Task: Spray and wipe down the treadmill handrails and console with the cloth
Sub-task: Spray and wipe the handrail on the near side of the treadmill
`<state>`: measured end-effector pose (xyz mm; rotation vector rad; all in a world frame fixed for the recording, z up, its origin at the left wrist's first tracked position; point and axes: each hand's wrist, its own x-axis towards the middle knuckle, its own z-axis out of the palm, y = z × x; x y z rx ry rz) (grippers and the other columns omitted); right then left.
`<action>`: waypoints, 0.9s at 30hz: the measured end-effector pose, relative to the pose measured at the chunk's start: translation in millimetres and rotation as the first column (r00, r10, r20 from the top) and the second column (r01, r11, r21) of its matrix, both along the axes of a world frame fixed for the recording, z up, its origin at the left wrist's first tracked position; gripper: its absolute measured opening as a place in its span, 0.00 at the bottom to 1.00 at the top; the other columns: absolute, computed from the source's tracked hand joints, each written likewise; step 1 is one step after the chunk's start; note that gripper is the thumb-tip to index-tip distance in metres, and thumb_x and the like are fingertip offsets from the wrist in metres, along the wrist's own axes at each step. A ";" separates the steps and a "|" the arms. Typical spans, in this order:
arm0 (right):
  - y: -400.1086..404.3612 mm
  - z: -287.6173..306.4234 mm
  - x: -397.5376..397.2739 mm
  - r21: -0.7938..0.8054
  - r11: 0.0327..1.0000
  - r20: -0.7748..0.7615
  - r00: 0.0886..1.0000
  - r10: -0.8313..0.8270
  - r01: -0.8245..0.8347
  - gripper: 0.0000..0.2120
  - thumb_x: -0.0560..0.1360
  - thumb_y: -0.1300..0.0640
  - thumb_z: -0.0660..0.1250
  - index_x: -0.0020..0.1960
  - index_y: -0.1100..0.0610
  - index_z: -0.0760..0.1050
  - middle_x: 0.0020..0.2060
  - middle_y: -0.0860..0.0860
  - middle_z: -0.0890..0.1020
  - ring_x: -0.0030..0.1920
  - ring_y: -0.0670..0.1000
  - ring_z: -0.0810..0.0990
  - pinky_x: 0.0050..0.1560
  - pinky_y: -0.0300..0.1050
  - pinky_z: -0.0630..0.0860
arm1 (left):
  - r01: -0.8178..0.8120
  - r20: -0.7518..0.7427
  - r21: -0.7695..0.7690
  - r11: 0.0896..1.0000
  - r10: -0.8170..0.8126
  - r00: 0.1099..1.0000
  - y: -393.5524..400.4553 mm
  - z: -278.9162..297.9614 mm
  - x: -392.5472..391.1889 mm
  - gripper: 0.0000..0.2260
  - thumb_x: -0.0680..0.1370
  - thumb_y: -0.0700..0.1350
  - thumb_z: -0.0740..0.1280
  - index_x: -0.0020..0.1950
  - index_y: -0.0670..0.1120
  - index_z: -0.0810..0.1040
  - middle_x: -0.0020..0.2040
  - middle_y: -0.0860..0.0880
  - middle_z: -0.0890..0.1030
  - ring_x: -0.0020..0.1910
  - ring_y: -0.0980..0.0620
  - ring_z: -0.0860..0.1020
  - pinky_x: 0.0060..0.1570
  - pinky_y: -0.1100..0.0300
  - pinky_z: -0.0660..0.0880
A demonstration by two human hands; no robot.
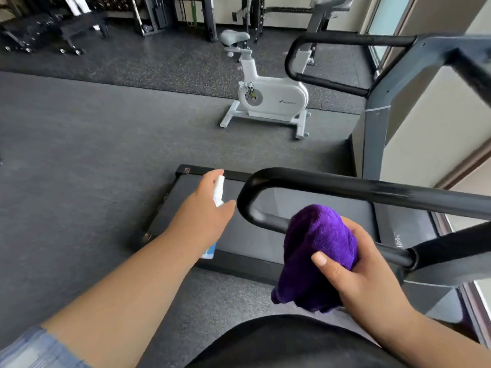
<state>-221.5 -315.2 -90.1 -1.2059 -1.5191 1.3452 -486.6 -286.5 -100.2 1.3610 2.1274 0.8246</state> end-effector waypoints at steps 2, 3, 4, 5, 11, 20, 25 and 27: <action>-1.1 1.0 -1.8 -0.018 0.995 -0.042 0.994 -0.102 0.102 0.18 0.75 0.61 0.72 0.57 0.46 0.69 0.37 0.36 0.82 0.32 0.38 0.81 0.29 0.36 0.78 | 0.039 0.046 0.080 0.996 -0.043 0.998 -4.2 12.8 13.4 0.26 0.77 0.53 0.66 0.68 0.72 0.58 0.53 0.53 0.78 0.44 0.55 0.76 0.43 0.55 0.73; -2.0 1.9 -2.5 -0.003 0.988 -0.048 0.987 -0.153 0.153 0.15 0.76 0.58 0.72 0.56 0.46 0.69 0.36 0.36 0.81 0.32 0.38 0.80 0.28 0.35 0.77 | 0.075 0.067 0.117 0.990 -0.083 0.994 -6.3 19.9 22.1 0.27 0.77 0.52 0.67 0.68 0.73 0.57 0.51 0.55 0.78 0.44 0.57 0.77 0.42 0.57 0.73; -2.9 2.4 -3.3 0.022 0.979 -0.055 0.978 -0.202 0.203 0.14 0.75 0.53 0.72 0.55 0.46 0.69 0.37 0.36 0.81 0.33 0.37 0.79 0.30 0.35 0.77 | 0.118 0.077 0.144 0.982 -0.131 0.988 -7.7 25.7 30.9 0.28 0.77 0.52 0.67 0.69 0.72 0.58 0.50 0.57 0.78 0.44 0.58 0.77 0.42 0.60 0.71; -4.3 1.2 -2.9 0.048 0.967 -0.060 0.967 -0.247 0.250 0.14 0.72 0.49 0.70 0.55 0.46 0.70 0.39 0.36 0.81 0.36 0.36 0.79 0.34 0.34 0.77 | 0.166 0.079 0.165 0.972 -0.181 0.980 -9.3 31.3 39.8 0.27 0.77 0.52 0.68 0.69 0.71 0.59 0.50 0.58 0.77 0.46 0.59 0.77 0.42 0.62 0.71; -20.2 -2.6 19.0 0.160 0.892 -0.057 0.906 -0.420 0.424 0.18 0.73 0.37 0.56 0.56 0.45 0.72 0.48 0.32 0.80 0.50 0.34 0.77 0.49 0.25 0.69 | 0.430 0.042 0.239 0.871 -0.452 0.891 -6.1 52.9 96.6 0.15 0.75 0.53 0.67 0.62 0.62 0.71 0.45 0.60 0.79 0.46 0.62 0.76 0.42 0.73 0.69; -14.6 11.2 98.4 0.220 0.656 -0.126 0.688 -0.715 0.722 0.17 0.75 0.37 0.51 0.58 0.40 0.70 0.52 0.38 0.78 0.53 0.33 0.75 0.51 0.23 0.66 | 0.576 0.025 0.214 0.789 -0.594 0.804 -5.0 62.8 188.2 0.15 0.73 0.56 0.65 0.60 0.63 0.69 0.47 0.61 0.80 0.47 0.60 0.77 0.47 0.58 0.75; 17.0 16.8 159.7 0.399 0.595 -0.112 0.681 -0.724 0.698 0.25 0.77 0.40 0.54 0.73 0.39 0.63 0.76 0.52 0.65 0.75 0.50 0.63 0.74 0.44 0.60 | 0.621 0.046 0.180 0.762 -0.638 0.769 -8.7 63.2 233.6 0.14 0.74 0.57 0.64 0.58 0.65 0.67 0.49 0.62 0.79 0.48 0.61 0.76 0.43 0.65 0.71; 36.1 20.7 182.9 0.468 0.647 -0.067 0.754 -0.653 0.602 0.19 0.76 0.42 0.57 0.65 0.26 0.61 0.79 0.46 0.55 0.79 0.45 0.53 0.76 0.38 0.55 | 0.621 0.050 0.155 0.769 -0.634 0.772 -10.5 63.5 249.6 0.15 0.73 0.58 0.64 0.58 0.68 0.65 0.50 0.63 0.78 0.46 0.61 0.77 0.42 0.64 0.72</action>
